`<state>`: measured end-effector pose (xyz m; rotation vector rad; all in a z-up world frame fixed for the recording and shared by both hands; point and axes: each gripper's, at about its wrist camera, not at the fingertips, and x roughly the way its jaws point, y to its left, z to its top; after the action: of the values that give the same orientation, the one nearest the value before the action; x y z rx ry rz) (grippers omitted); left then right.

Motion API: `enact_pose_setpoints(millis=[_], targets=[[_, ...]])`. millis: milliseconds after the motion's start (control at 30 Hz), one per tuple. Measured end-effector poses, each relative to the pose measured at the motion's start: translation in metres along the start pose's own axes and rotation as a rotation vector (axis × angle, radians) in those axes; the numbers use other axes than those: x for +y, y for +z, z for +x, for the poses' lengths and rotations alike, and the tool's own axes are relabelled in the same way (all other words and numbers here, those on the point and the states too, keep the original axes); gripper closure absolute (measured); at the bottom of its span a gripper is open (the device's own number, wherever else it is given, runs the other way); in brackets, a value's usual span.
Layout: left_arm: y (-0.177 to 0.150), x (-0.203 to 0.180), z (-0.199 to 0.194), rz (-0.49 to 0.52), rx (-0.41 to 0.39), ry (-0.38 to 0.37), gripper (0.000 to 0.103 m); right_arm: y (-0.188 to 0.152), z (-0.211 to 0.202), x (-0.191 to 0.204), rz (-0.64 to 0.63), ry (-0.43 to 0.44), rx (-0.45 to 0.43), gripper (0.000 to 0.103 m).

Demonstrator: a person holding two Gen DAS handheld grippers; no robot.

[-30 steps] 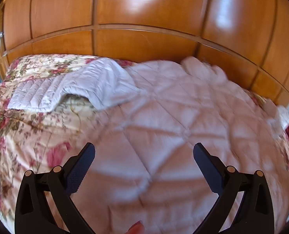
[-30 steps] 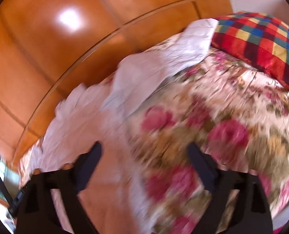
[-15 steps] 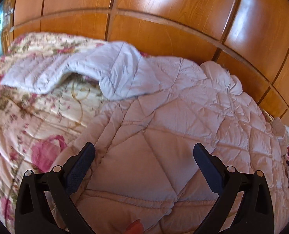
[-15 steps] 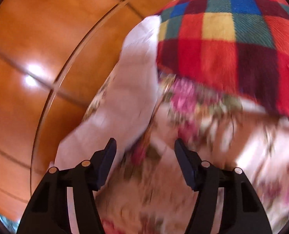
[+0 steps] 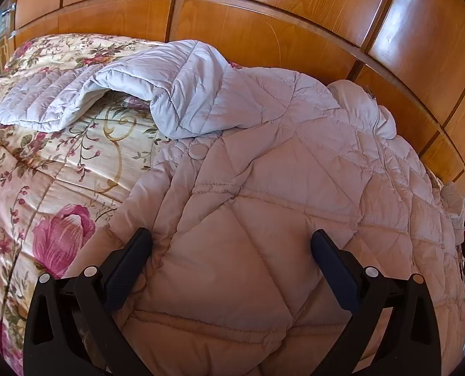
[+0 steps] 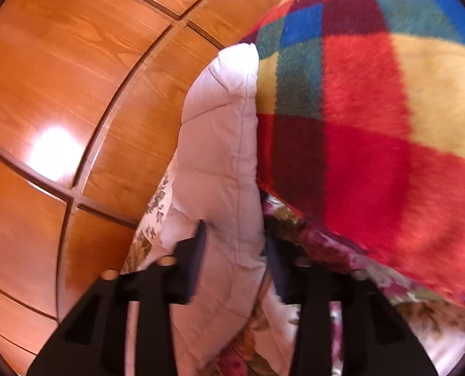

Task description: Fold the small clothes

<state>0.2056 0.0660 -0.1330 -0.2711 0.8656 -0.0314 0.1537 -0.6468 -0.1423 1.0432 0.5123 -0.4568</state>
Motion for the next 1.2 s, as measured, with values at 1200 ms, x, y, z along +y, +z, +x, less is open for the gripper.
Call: enact_pose_setpoints(millis=[1200], targets=[[-0.005, 0.025, -0.027, -0.16, -0.148, -0.2, 0.003, -0.279, -0.105, 0.308, -1.064, 0.143, -0.106, 0.099]])
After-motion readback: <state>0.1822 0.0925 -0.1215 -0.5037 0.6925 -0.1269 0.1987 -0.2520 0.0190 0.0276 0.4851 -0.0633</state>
